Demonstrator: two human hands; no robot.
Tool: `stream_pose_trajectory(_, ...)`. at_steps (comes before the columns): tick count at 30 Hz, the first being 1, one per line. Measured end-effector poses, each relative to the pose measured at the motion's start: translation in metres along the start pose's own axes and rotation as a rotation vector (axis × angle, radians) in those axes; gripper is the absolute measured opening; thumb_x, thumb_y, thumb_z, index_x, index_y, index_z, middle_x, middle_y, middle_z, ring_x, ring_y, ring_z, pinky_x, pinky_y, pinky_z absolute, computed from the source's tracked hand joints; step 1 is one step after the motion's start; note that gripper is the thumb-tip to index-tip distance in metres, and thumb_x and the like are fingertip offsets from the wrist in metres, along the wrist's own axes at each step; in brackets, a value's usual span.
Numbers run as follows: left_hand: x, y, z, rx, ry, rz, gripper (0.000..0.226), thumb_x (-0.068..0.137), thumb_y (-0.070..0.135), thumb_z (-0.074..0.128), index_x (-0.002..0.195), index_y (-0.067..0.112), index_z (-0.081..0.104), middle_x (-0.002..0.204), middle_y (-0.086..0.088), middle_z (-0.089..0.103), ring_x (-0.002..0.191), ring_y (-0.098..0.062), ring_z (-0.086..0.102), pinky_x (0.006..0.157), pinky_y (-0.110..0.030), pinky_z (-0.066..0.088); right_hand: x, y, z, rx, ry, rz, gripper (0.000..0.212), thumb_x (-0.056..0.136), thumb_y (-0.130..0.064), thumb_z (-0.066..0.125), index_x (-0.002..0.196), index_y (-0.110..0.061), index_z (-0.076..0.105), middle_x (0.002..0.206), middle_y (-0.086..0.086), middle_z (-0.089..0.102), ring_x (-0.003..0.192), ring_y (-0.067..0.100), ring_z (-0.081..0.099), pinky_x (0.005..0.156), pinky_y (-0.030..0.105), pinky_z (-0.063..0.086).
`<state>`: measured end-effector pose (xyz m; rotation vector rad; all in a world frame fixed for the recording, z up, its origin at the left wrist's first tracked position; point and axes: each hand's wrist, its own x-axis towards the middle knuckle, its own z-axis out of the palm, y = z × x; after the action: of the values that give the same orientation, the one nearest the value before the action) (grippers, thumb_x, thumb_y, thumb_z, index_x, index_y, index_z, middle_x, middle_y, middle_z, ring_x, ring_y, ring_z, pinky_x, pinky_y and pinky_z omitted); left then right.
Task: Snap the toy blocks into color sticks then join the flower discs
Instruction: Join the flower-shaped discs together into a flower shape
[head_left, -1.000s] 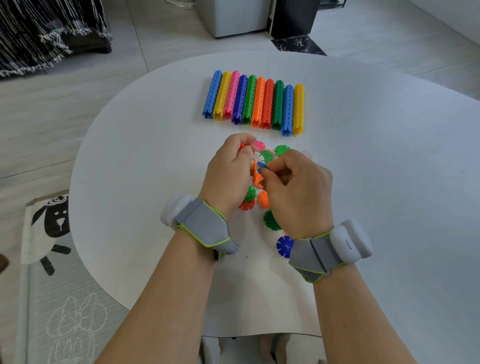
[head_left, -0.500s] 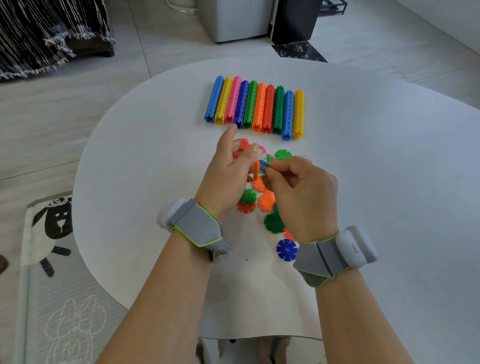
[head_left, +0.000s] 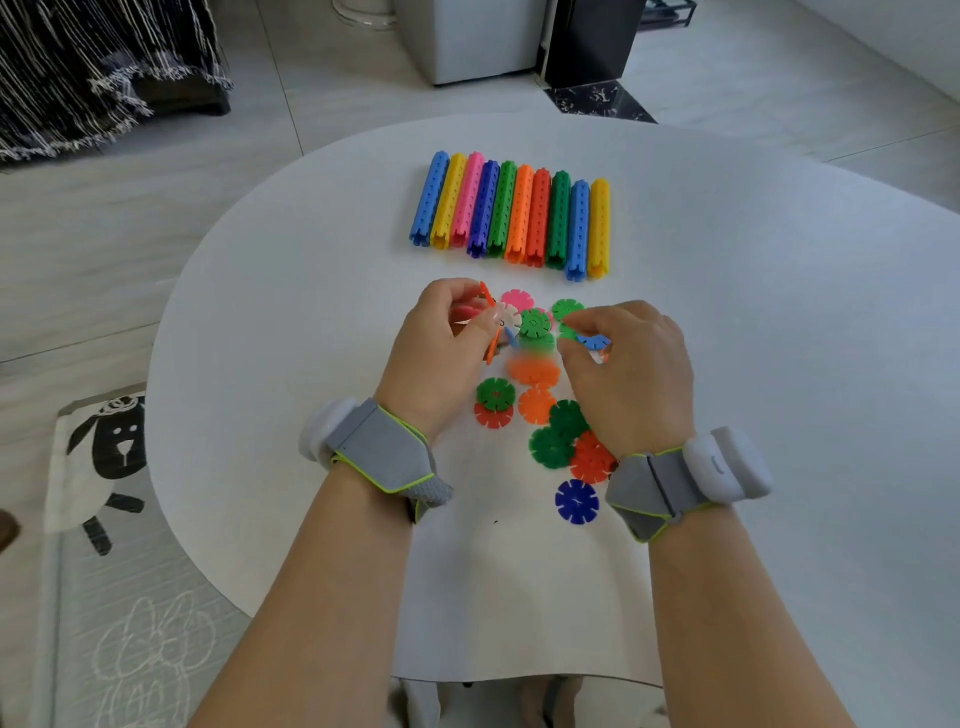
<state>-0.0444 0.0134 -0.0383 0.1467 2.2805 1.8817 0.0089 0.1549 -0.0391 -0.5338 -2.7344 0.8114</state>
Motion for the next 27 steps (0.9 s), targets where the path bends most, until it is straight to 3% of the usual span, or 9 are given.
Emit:
stream_pose_trajectory(5,-0.002,0.000,0.001,0.051,-0.029,0.019,0.014,0.091,0.019,0.057,0.104,0.024,0.054,0.090,0.010,0.060,0.079,0.001,0.058,0.072,-0.008,0.049,0.007,-0.006,0.003,-0.118,-0.108,0.034,0.029,0.088,-0.040,0.059,0.114,-0.029,0.066,0.115,-0.003,0.056,0.113,0.022,0.044,0.091,0.028,0.032)
stream_pose_trajectory(8,-0.002,0.001,0.001,0.040,-0.026,0.009,0.013,0.091,0.018,0.057,0.103,0.023,0.055,0.091,0.006,0.063,0.081,-0.002,0.060,0.076,-0.013,0.050,0.005,-0.006,0.000,-0.119,-0.161,0.039,0.029,0.084,-0.048,0.063,0.107,-0.030,0.066,0.105,-0.006,0.050,0.109,0.020,0.044,0.090,0.029,0.036)
stream_pose_trajectory(11,-0.002,0.001,0.002,-0.002,-0.042,-0.007,0.012,0.091,0.016,0.057,0.102,0.021,0.057,0.090,0.006,0.061,0.079,-0.006,0.063,0.076,-0.020,0.055,0.003,-0.004,0.000,-0.150,-0.202,0.050,0.035,0.081,-0.053,0.063,0.108,-0.032,0.064,0.109,-0.006,0.053,0.109,0.020,0.046,0.091,0.031,0.038)
stream_pose_trajectory(15,-0.005,0.000,0.005,-0.088,-0.075,-0.046,0.021,0.087,0.013,0.064,0.106,0.015,0.059,0.095,-0.002,0.060,0.090,-0.026,0.066,0.072,-0.041,0.059,0.007,-0.007,0.004,-0.112,-0.113,0.074,0.036,0.085,-0.047,0.060,0.116,-0.028,0.060,0.115,-0.001,0.054,0.111,0.023,0.047,0.092,0.034,0.040)
stream_pose_trajectory(20,-0.007,-0.001,0.004,0.082,-0.075,-0.006,0.042,0.069,0.036,0.076,0.107,0.028,0.061,0.101,0.007,0.064,0.096,-0.020,0.064,0.085,-0.040,0.054,0.013,-0.013,0.011,-0.212,-0.137,0.062,0.041,0.093,-0.038,0.048,0.134,-0.040,0.048,0.124,0.001,0.049,0.118,0.025,0.041,0.096,0.034,0.034)
stream_pose_trajectory(27,-0.008,-0.001,0.002,0.102,-0.094,-0.002,0.049,0.065,0.035,0.072,0.113,0.030,0.059,0.101,0.009,0.062,0.094,-0.022,0.065,0.086,-0.042,0.054,0.015,-0.010,0.016,-0.226,-0.115,0.043,0.033,0.093,-0.039,0.047,0.123,-0.043,0.059,0.116,-0.001,0.051,0.111,0.023,0.042,0.089,0.030,0.030)
